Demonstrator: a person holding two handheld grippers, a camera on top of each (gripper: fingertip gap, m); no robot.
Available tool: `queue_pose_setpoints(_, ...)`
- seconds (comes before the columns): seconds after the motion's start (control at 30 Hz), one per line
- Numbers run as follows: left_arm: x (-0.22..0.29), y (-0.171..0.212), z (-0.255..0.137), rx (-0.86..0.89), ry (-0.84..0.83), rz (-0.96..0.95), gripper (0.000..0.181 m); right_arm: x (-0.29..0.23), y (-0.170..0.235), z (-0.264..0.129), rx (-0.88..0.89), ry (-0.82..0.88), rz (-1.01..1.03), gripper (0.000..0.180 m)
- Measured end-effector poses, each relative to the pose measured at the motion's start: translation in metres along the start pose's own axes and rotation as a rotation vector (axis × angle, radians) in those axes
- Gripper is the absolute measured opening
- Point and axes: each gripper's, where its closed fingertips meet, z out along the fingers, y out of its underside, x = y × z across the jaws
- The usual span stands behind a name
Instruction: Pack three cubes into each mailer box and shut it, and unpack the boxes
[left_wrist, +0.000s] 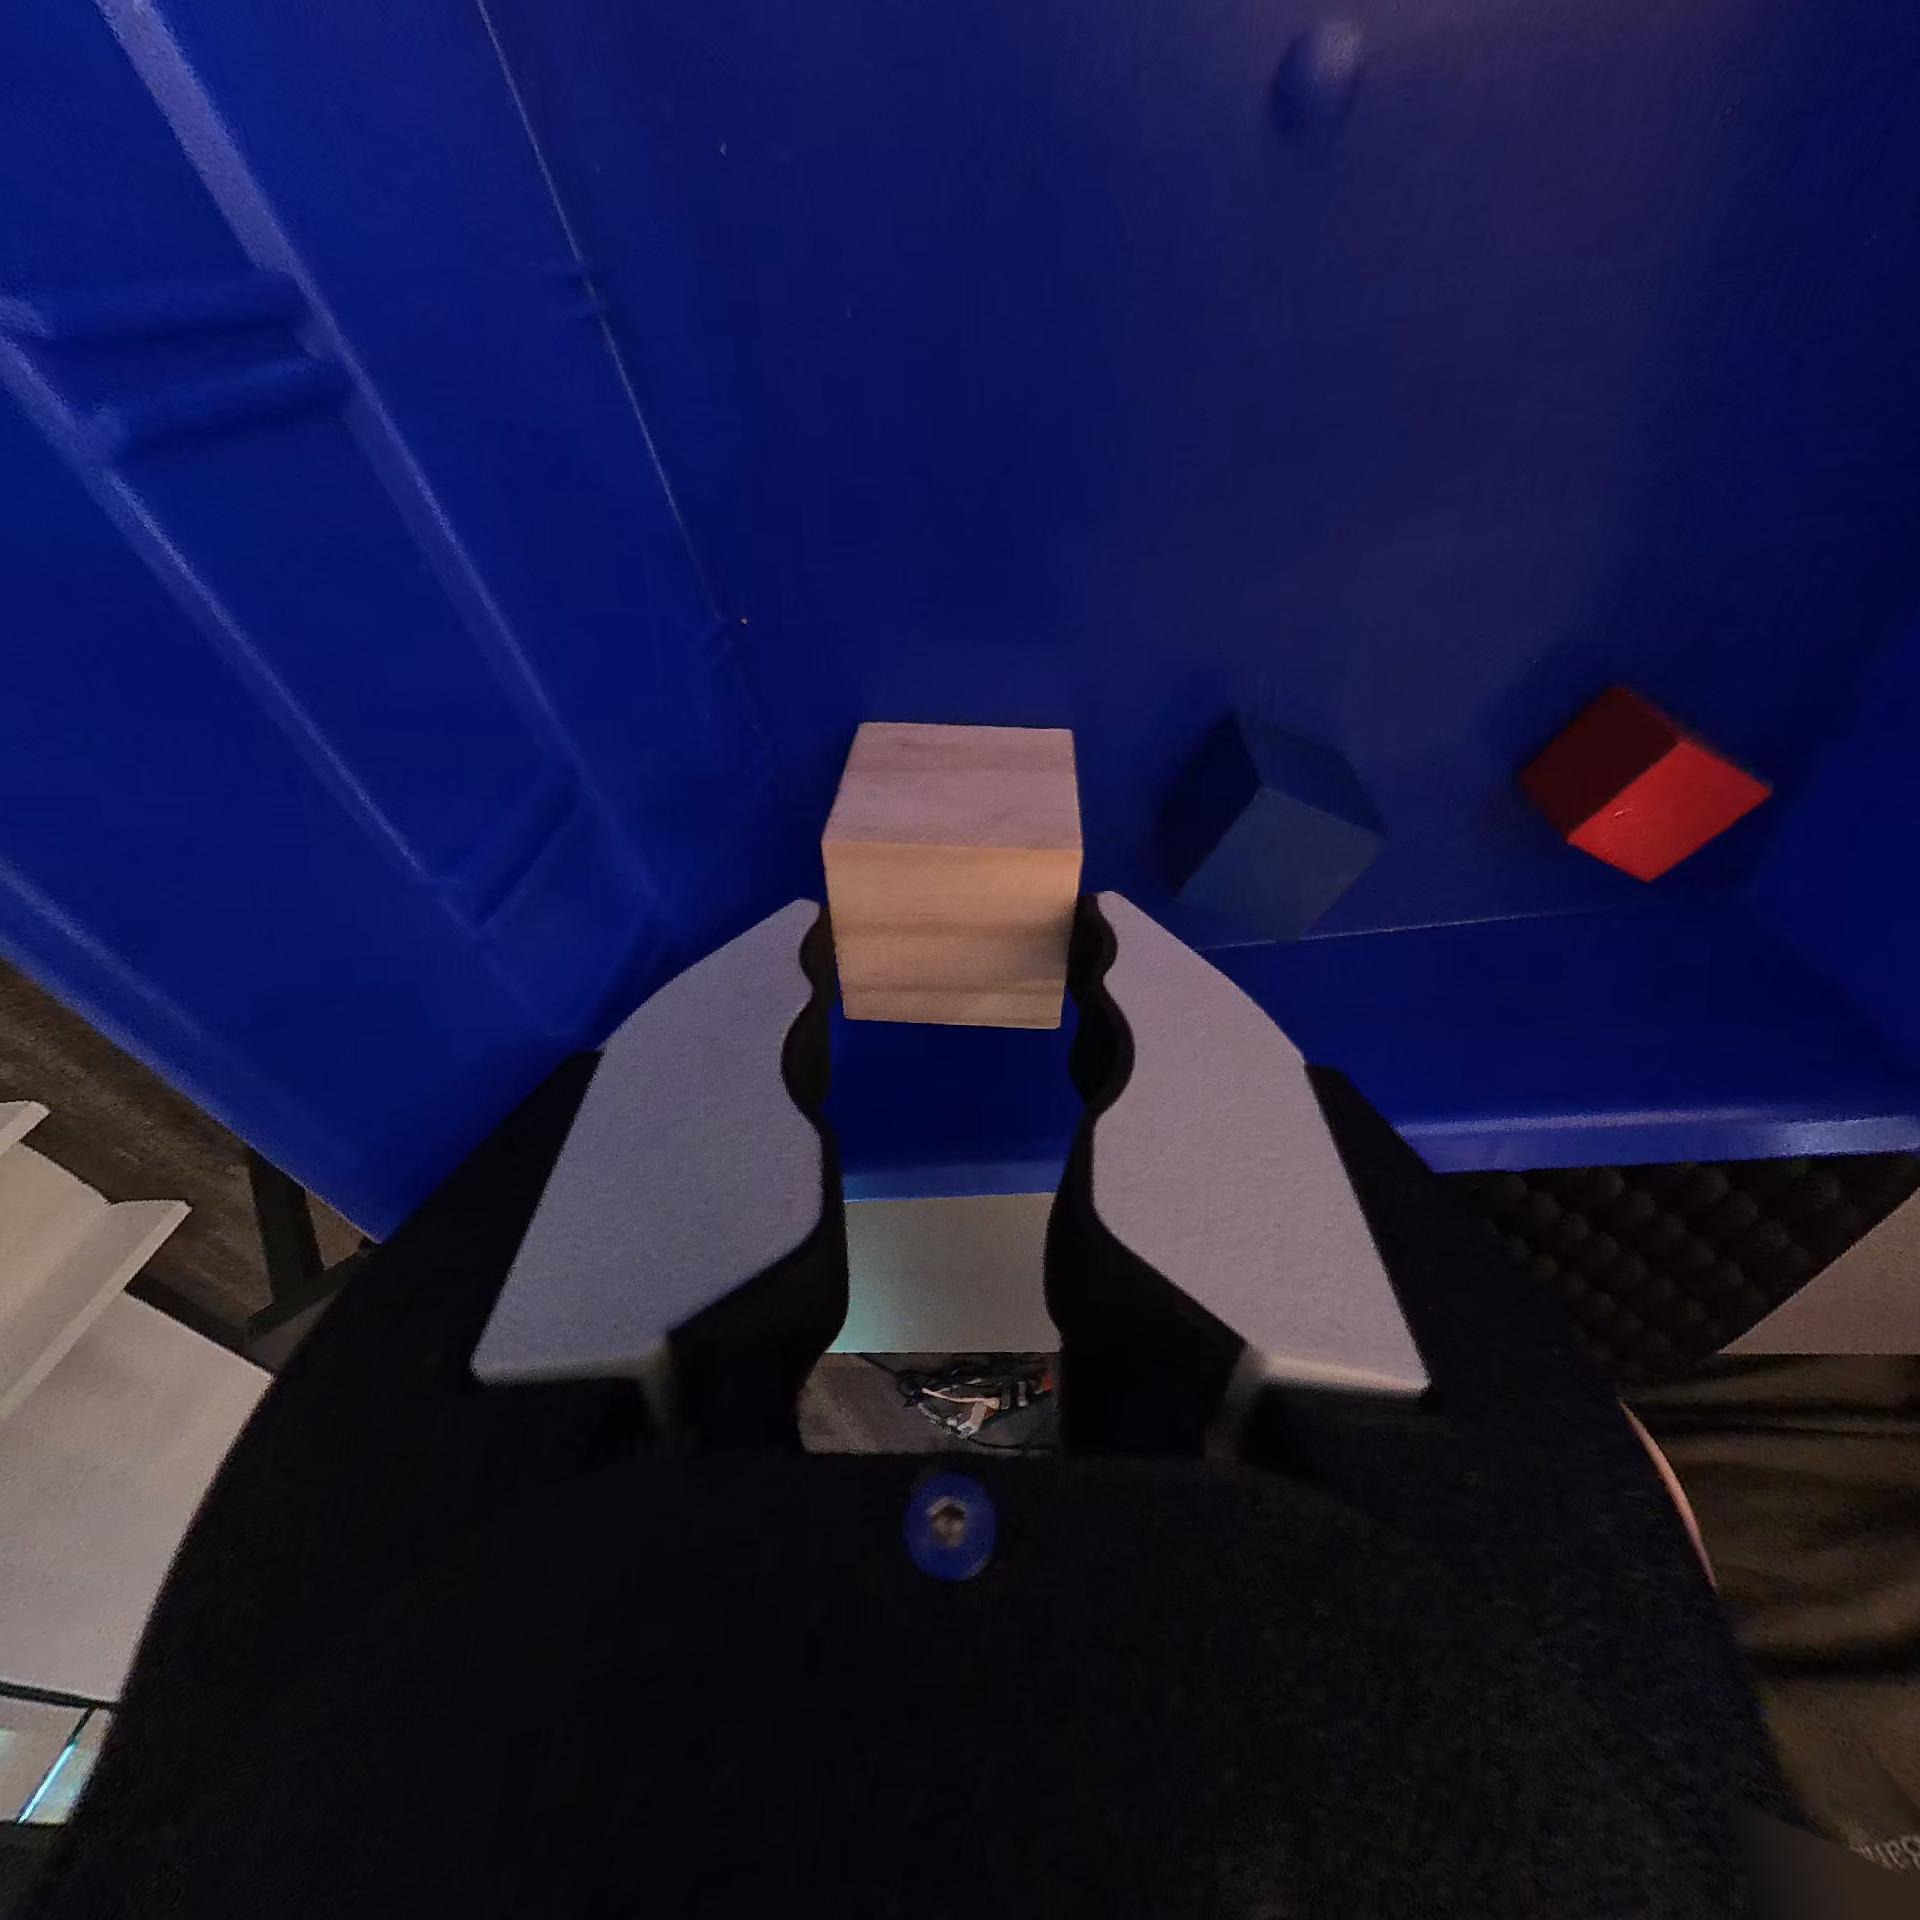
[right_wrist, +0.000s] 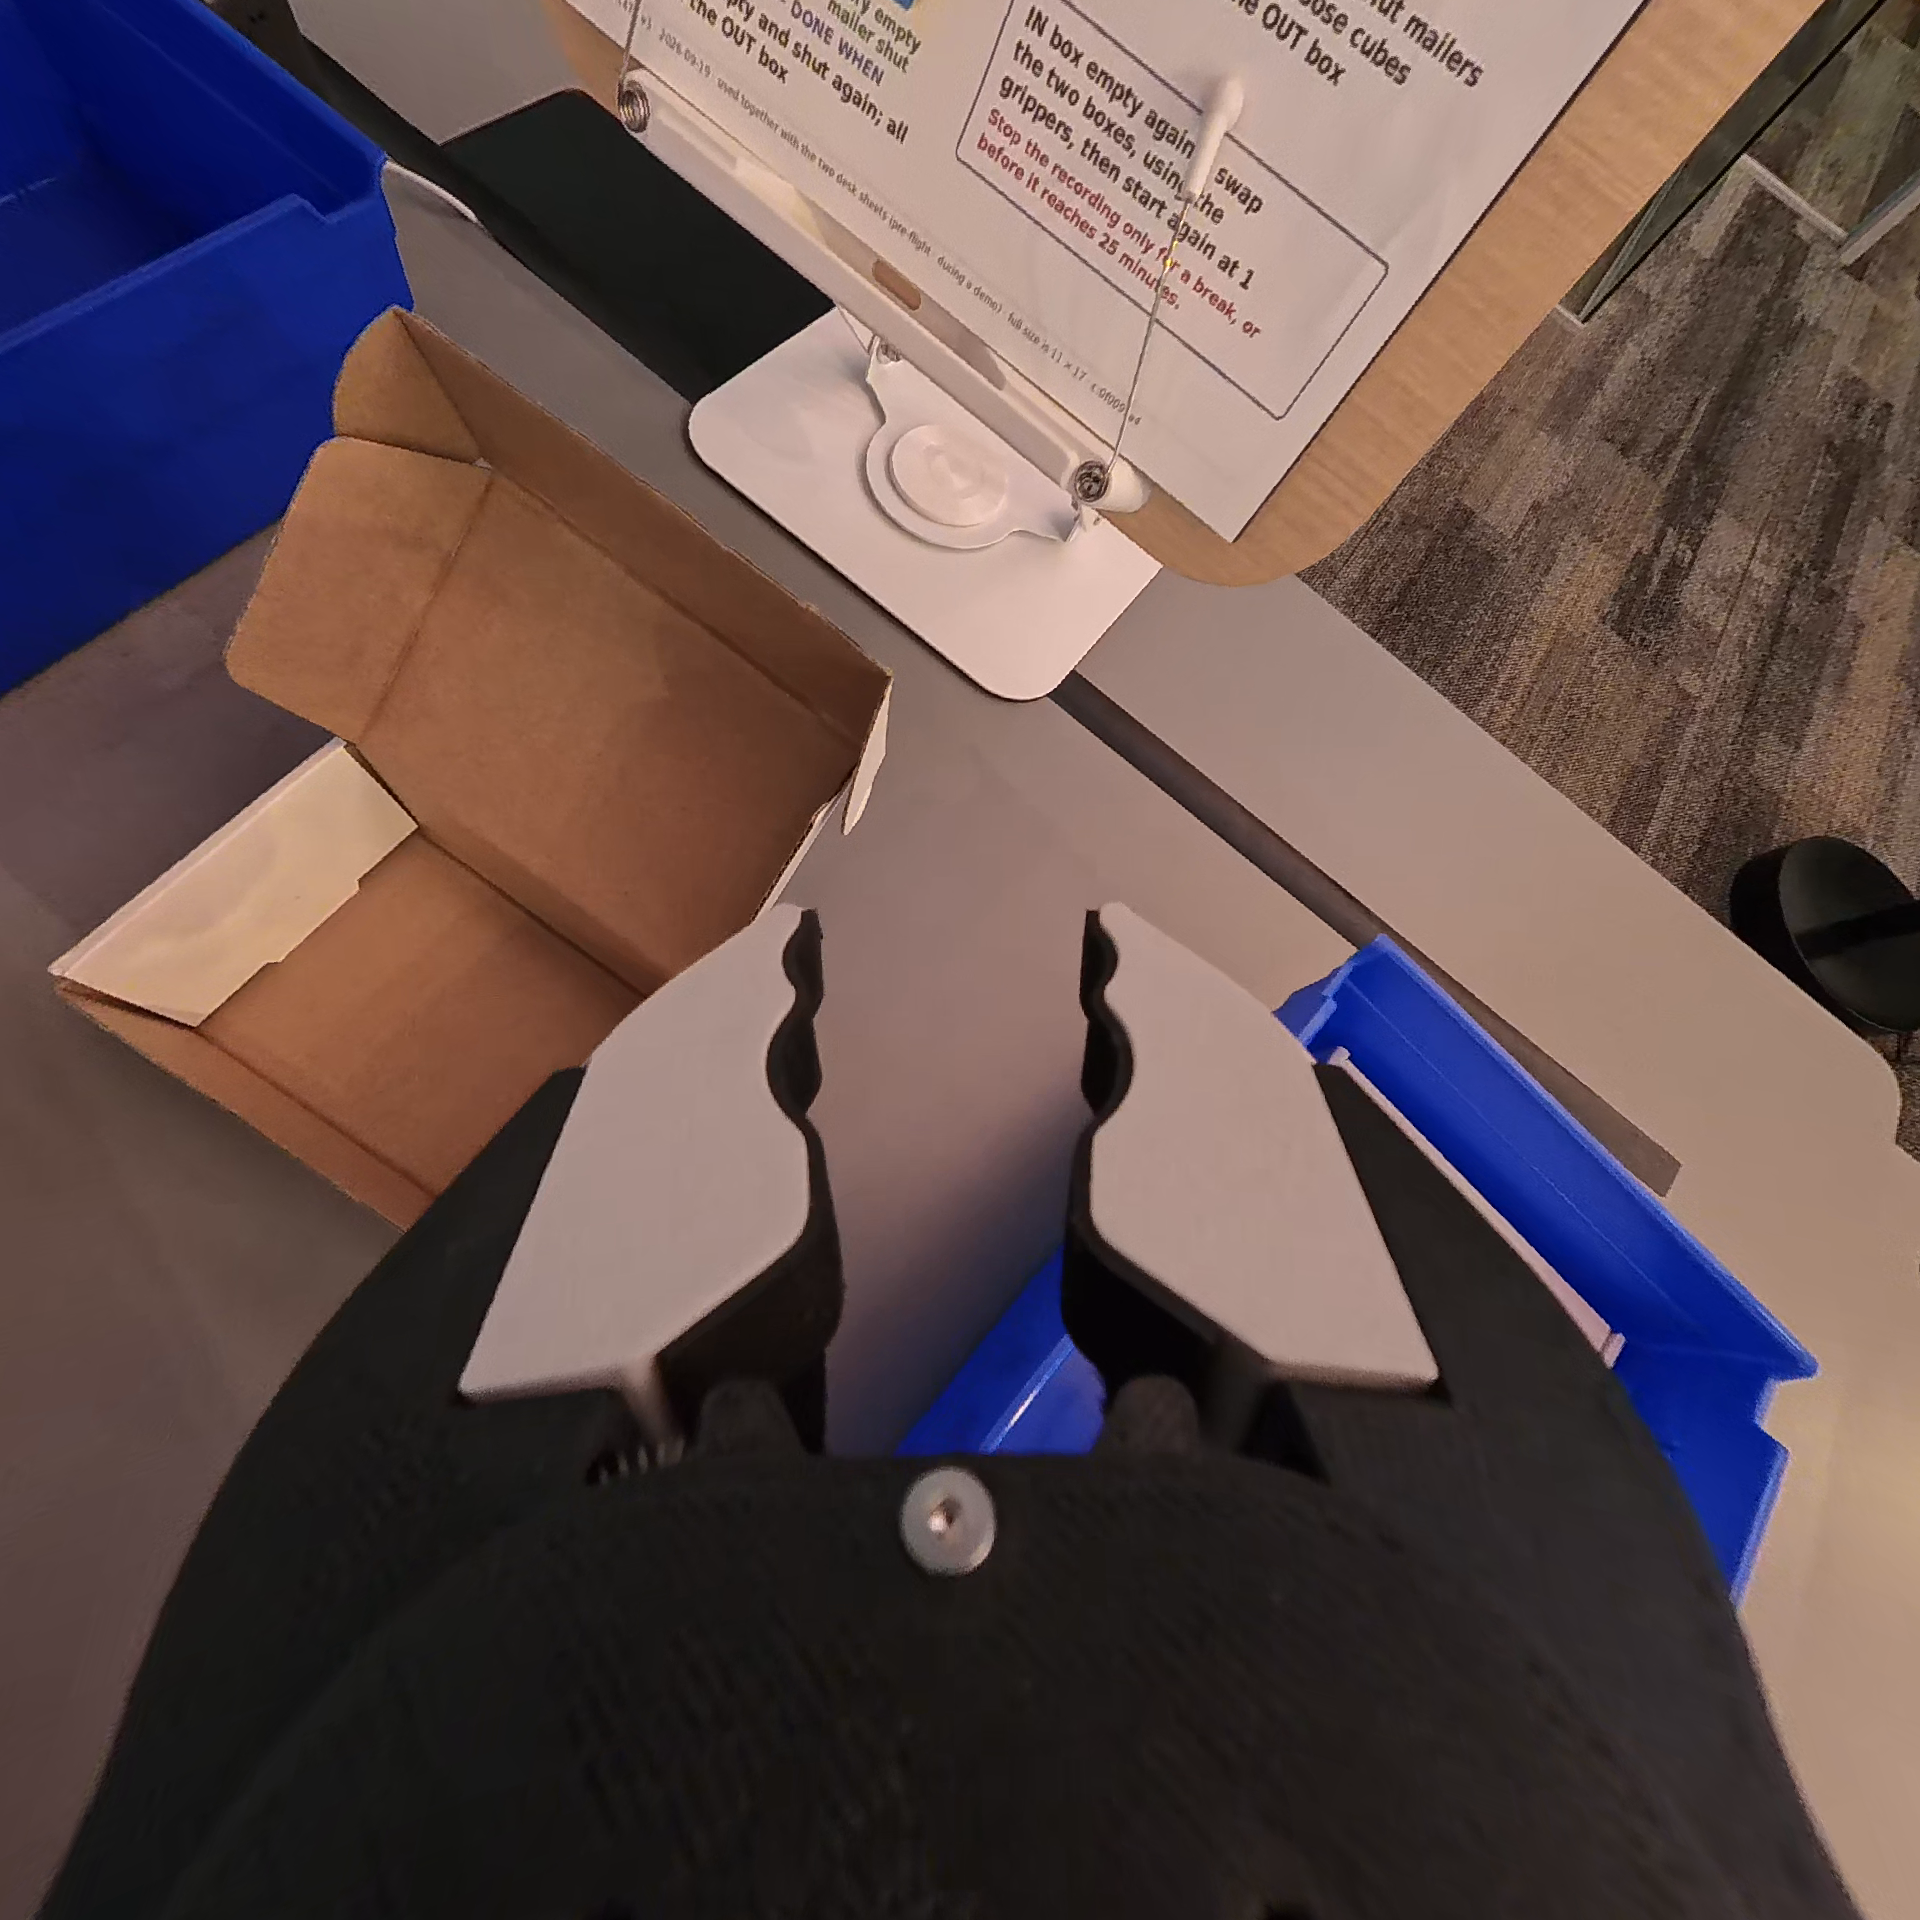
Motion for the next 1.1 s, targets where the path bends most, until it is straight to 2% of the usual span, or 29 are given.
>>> queue_pose_setpoints(0.23, 0.006, 0.003, -0.001, -0.027, 0.007, 0.024, 0.043, -0.001, 0.003, 0.001, -0.015, -0.002, -0.006, 0.049)
queue_pose_setpoints(0.4, 0.007, -0.004, -0.013, 0.026, -0.017, 0.024, 0.043, -0.001, 0.004, 0.002, -0.025, -0.001, -0.015, 0.049)
queue_pose_setpoints(0.53, 0.005, -0.007, -0.036, 0.123, -0.075, 0.013, 0.043, -0.001, 0.005, 0.003, -0.031, 0.002, -0.018, 0.049)
queue_pose_setpoints(0.7, 0.017, -0.01, -0.09, 0.328, -0.167, 0.024, 0.043, -0.001, 0.005, 0.003, -0.032, 0.005, -0.018, 0.049)
queue_pose_setpoints(0.8, 0.05, -0.016, -0.125, 0.458, -0.227, 0.13, 0.043, -0.001, 0.005, 0.002, -0.033, 0.007, -0.02, 0.049)
queue_pose_setpoints(0.9, 0.101, -0.026, -0.15, 0.562, -0.268, 0.322, 0.043, 0.0, 0.004, 0.0, -0.028, 0.018, -0.032, 0.049)
queue_pose_setpoints(1.0, 0.162, -0.038, -0.16, 0.636, -0.243, 0.559, 0.043, 0.001, 0.002, -0.005, -0.015, 0.021, -0.029, 0.049)
queue_pose_setpoints(1.1, 0.222, -0.042, -0.151, 0.629, -0.16, 0.794, 0.043, 0.004, 0.002, -0.01, -0.005, 0.026, -0.018, 0.049)
